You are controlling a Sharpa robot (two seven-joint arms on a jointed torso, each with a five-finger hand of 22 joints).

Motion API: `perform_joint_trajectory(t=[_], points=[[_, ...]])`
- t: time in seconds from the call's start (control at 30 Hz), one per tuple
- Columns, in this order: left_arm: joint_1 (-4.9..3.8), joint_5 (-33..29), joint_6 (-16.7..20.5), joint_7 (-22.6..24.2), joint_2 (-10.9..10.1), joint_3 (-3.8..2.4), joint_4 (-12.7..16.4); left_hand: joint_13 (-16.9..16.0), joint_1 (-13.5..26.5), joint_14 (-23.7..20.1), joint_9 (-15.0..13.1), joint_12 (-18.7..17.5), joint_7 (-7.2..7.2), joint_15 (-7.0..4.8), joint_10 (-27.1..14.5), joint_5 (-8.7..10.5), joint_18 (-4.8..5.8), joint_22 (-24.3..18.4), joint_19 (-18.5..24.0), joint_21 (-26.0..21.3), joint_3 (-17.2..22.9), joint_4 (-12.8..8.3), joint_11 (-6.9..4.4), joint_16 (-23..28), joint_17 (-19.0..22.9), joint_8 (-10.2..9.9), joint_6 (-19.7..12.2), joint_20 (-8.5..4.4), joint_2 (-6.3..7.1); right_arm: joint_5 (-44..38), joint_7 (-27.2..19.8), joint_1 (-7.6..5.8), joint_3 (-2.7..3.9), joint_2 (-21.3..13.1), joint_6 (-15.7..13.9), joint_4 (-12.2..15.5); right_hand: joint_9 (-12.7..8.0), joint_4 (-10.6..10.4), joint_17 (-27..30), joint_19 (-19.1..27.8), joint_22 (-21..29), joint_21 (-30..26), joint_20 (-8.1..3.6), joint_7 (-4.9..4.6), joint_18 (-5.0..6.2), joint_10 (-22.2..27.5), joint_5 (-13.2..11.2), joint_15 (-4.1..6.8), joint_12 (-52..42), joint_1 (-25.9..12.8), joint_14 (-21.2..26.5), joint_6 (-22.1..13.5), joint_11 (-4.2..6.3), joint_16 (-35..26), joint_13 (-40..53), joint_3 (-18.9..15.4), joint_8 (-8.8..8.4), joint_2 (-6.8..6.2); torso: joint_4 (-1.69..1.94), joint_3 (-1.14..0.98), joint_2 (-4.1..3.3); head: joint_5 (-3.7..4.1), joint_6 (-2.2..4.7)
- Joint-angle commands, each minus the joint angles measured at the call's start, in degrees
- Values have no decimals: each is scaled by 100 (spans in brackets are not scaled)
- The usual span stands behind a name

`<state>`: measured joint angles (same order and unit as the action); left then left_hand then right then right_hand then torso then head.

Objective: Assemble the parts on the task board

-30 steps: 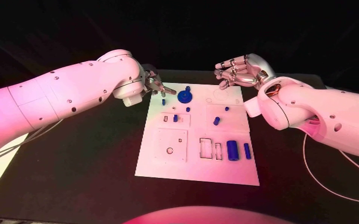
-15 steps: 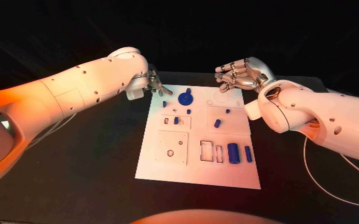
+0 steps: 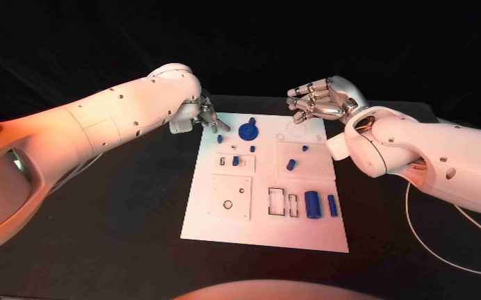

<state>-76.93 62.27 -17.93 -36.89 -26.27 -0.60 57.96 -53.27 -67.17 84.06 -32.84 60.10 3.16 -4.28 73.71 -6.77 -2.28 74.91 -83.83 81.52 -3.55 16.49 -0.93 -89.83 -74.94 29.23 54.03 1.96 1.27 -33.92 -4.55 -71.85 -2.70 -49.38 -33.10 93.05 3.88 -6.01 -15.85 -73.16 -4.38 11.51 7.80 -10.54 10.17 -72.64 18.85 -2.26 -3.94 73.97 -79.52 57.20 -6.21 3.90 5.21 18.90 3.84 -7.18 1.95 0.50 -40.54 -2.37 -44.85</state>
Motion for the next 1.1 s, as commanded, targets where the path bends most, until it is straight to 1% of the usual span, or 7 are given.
perform_joint_trajectory(t=[0.03, 0.2, 0.3, 0.43, 0.57, 0.83, 1.1], points=[[6, -95, -339, -24, 24, 0, -13, -10, 7, 594, 5, 24, 7, -5, 55, 17, -24, 583, -187, 32, -39, 9, 3, -17, -1506, 39, 42, 6, -60, -14, -63, 3, 1, 8, 76, 3, 4, 36, 6, -14, 9, -37, 27, 3, 41, 40, 19, -9, 13, 14, 15, 31, 13, -11, -8, -8, 24, 35, 9, -2, 3, 13, 2], [19, -116, -427, -67, 43, 4, -31, -50, -77, 594, 7, 75, -15, -22, 88, 3, -15, 622, -208, 63, -45, -23, -17, -17, -1506, 58, 79, -10, -146, -15, -77, 3, 1, 7, 57, 4, 2, 52, 10, -24, 12, -42, 22, 5, 42, 35, 26, -5, 10, 33, 10, 34, 16, -8, -12, 1, 18, 36, 4, -3, 2, 1, -5], [28, -120, -445, -84, 59, 8, -42, -55, -104, 594, 8, 82, -18, -25, 93, 1, -12, 632, -214, 72, -47, -31, -20, -17, -1506, 61, 86, -14, -159, -18, -73, 3, 1, 11, 63, 4, 2, 52, 10, -24, 12, -42, 22, 5, 42, 35, 26, -5, 10, 33, 10, 34, 16, -8, -12, 1, 18, 36, 4, -2, 2, 16, -17], [38, -122, -451, -108, 76, 12, -62, -68, -141, 594, 7, 96, -24, -29, 102, -1, -10, 641, -219, 79, -48, -41, -25, -17, -1506, 66, 97, -18, -175, -22, -70, 3, 1, 14, 72, 4, 1, 55, 11, -26, 13, -44, 21, 5, 42, 34, 27, -4, 10, 37, 9, 34, 17, -8, -14, 3, 17, 37, -2, 0, 0, 10, -22], [47, -122, -455, -125, 88, 16, -96, -68, -190, 594, 6, 102, -30, -34, 106, -5, -9, 646, -221, 81, -47, -53, -31, -17, -1506, 75, 111, -24, -199, -24, -68, 3, 1, 12, 75, 5, 1, 55, 11, -26, 13, -44, 21, 5, 42, 34, 27, -4, 10, 37, 9, 34, 17, -8, -14, 3, 17, 37, 3, -5, 1, 6, -21], [58, -139, -450, -115, 106, 20, -129, -72, -286, 594, 5, 112, -36, -41, 112, -15, -7, 652, -225, 84, -38, -81, -38, -17, -1506, 82, 119, -32, -244, -25, -68, 3, 1, 16, 76, 6, 0, 58, 12, -29, 14, -46, 21, 4, 41, 34, 29, -4, 10, 39, 9, 32, 16, -8, -15, 3, 14, 35, 4, -3, 3, 9, -30], [63, -181, -411, -88, 125, 23, -144, -68, -489, 594, 5, 117, -49, -52, 112, 2, -6, 659, -227, 84, 32, -156, -50, -17, -1506, 89, 121, -43, -352, -25, -67, 3, 1, 22, 78, 3, 0, 58, 12, -29, 14, -46, 21, 4, 41, 34, 29, -4, 10, 39, 9, 32, 16, -8, -15, 3, 14, 35, 3, -2, 3, 12, -32]])
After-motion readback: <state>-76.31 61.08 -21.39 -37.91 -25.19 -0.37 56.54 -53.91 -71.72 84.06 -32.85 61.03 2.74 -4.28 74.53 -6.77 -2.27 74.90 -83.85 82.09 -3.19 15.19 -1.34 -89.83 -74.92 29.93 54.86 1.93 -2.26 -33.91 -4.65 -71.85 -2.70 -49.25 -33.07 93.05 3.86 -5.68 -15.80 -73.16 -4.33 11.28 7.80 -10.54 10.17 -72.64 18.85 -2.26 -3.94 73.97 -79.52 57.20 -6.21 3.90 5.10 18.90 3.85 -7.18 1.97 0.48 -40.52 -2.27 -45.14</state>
